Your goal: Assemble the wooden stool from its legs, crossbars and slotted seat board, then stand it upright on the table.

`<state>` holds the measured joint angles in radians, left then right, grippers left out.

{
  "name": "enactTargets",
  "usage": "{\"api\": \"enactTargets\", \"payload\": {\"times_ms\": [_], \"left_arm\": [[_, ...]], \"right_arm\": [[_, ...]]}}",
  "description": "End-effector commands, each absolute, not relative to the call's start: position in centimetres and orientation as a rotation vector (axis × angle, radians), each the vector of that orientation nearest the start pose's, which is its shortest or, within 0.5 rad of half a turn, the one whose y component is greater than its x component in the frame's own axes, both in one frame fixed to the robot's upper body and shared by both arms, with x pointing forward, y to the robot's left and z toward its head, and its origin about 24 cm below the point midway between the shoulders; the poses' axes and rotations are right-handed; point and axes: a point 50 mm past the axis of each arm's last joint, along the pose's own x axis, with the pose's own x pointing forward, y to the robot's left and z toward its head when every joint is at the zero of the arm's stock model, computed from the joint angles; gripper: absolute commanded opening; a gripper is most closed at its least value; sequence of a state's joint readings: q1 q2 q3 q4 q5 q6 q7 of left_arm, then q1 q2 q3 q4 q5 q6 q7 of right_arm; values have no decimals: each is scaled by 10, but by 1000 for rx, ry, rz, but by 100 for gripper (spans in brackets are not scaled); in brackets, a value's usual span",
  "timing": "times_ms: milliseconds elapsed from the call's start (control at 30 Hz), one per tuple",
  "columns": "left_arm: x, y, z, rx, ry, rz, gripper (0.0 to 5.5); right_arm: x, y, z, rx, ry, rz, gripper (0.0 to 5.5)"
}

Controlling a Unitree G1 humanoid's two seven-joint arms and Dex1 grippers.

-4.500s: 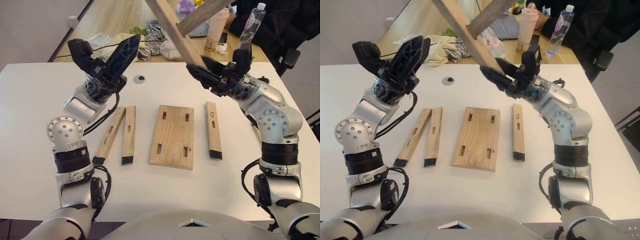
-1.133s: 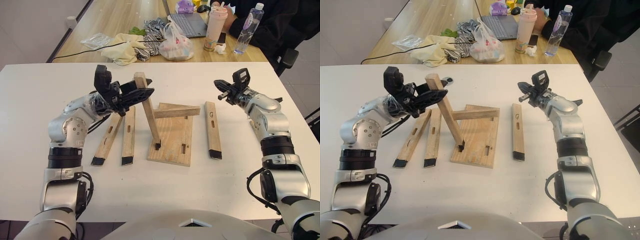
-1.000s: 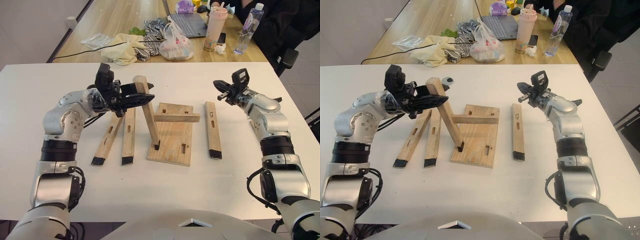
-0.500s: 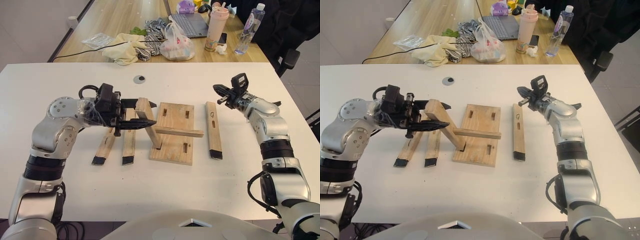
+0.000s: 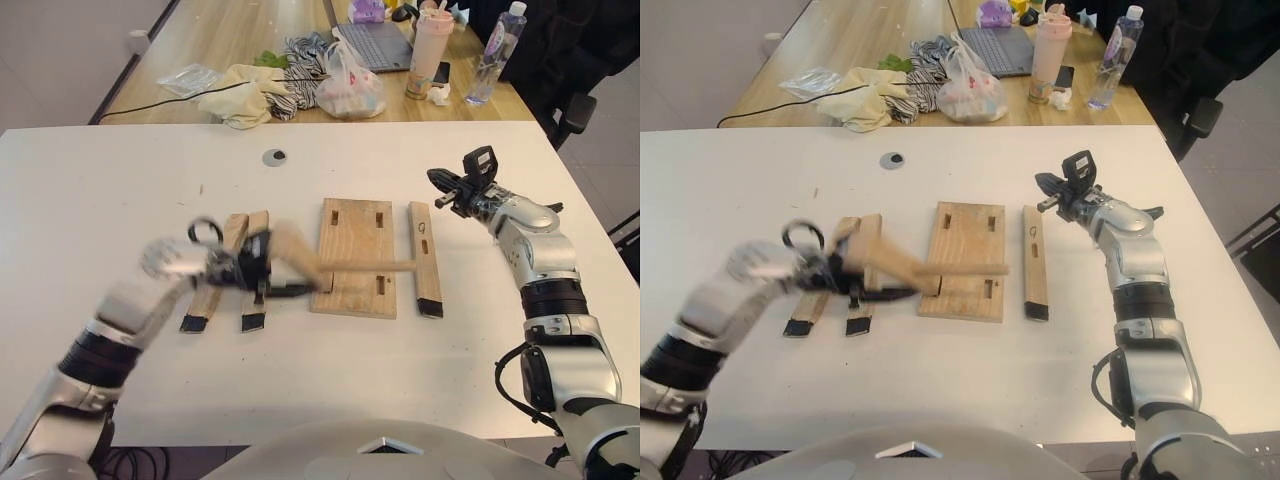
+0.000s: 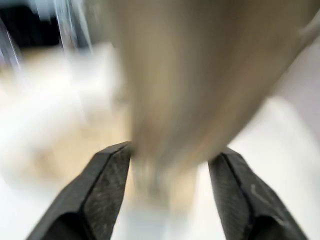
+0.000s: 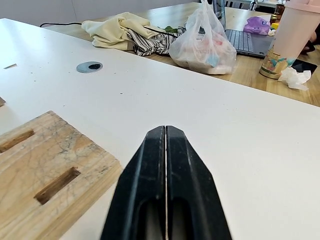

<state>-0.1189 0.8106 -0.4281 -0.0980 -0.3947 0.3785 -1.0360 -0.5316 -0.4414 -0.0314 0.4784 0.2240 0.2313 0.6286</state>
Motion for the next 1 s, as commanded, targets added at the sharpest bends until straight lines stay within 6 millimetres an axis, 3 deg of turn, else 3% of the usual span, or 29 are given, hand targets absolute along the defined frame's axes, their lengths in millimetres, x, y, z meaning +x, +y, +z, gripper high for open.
{"api": "enactTargets", "payload": {"times_ms": [33,133,233,300,433,567,833,1000], "left_arm": [[216,195,40,364,720,-1271,328],[224,202,51,376,660,-1194,366],[229,210,65,355,577,-1078,366],[232,213,85,278,463,-1011,366],[212,209,103,238,422,-1123,366],[215,212,117,299,381,-1182,366],[206,197,145,247,249,-1335,366],[220,191,154,270,144,-1292,366]], "right_arm": [[345,-206,96,-126,181,537,0],[344,-206,97,-129,180,538,0],[341,-208,95,-128,188,534,0],[339,-210,93,-127,197,528,0],[334,-209,87,-121,213,524,0],[328,-206,81,-101,216,504,0],[319,-200,71,-78,229,496,0],[318,-197,69,-63,225,483,0]]}}
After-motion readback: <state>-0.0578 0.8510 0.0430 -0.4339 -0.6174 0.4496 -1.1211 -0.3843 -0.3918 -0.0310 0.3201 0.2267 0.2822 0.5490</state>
